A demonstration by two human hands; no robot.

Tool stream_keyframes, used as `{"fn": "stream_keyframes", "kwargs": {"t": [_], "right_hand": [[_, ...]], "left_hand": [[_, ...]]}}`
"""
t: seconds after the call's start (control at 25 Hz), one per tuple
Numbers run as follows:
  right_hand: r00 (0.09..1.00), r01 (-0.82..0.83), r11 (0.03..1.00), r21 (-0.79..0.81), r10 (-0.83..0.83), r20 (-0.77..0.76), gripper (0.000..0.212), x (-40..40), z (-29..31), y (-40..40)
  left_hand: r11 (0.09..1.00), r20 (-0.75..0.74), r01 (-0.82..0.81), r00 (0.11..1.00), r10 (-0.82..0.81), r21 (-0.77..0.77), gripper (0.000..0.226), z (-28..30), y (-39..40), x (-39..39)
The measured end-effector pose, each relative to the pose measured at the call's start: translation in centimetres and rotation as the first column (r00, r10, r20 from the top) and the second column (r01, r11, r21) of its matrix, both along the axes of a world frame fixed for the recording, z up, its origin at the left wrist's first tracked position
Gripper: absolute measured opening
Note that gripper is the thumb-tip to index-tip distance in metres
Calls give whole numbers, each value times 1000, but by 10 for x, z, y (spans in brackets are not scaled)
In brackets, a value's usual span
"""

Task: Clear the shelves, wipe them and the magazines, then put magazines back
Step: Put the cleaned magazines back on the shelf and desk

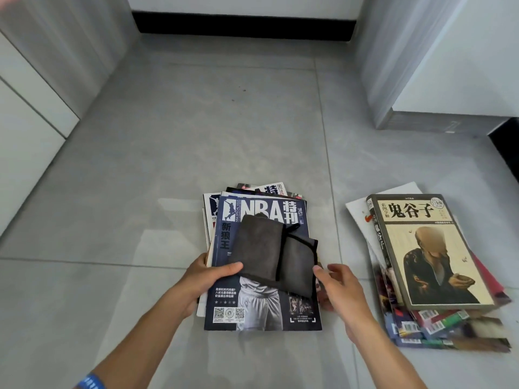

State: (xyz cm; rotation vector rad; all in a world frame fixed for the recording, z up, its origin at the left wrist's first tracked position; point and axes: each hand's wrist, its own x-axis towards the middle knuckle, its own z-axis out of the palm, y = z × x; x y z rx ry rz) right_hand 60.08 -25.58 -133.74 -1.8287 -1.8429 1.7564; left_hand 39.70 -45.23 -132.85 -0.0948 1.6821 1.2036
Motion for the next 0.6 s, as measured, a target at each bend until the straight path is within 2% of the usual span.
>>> {"fn": "stream_keyframes", "kwargs": {"t": [0.08, 0.12, 0.2, 0.28, 0.4, 0.52, 0.6], "right_hand": [[994, 89, 989, -119, -96, -47, 47, -3, 9, 7], [996, 76, 985, -157, -81, -26, 48, -3, 14, 11], [998, -56, 967, -250, 62, 17, 49, -1, 25, 14], [978, -202, 925, -322, 206, -20, 46, -2, 25, 4], [971, -219, 918, -331, 173, -162, 46, -4, 14, -16], [967, -180, 892, -414, 84, -239, 52, -8, 6, -24], [968, -150, 913, -379, 57, -246, 52, -12, 7, -25]], "left_hand": [[1000, 20, 14, 1000, -13, -27, 63, 4, 0, -4], [999, 42, 29, 999, -27, -40, 58, 10, -2, -7], [996, 93, 62, 994, -56, -63, 51, 21, -7, -16], [993, 123, 92, 989, -82, -74, 47, 30, -15, -23], [988, 113, 116, 988, -105, -100, 41, 31, -22, -22], [988, 70, 114, 992, -108, -99, 58, 19, -30, -12], [992, 57, 81, 995, -76, -99, 71, 10, -33, -4]]}}
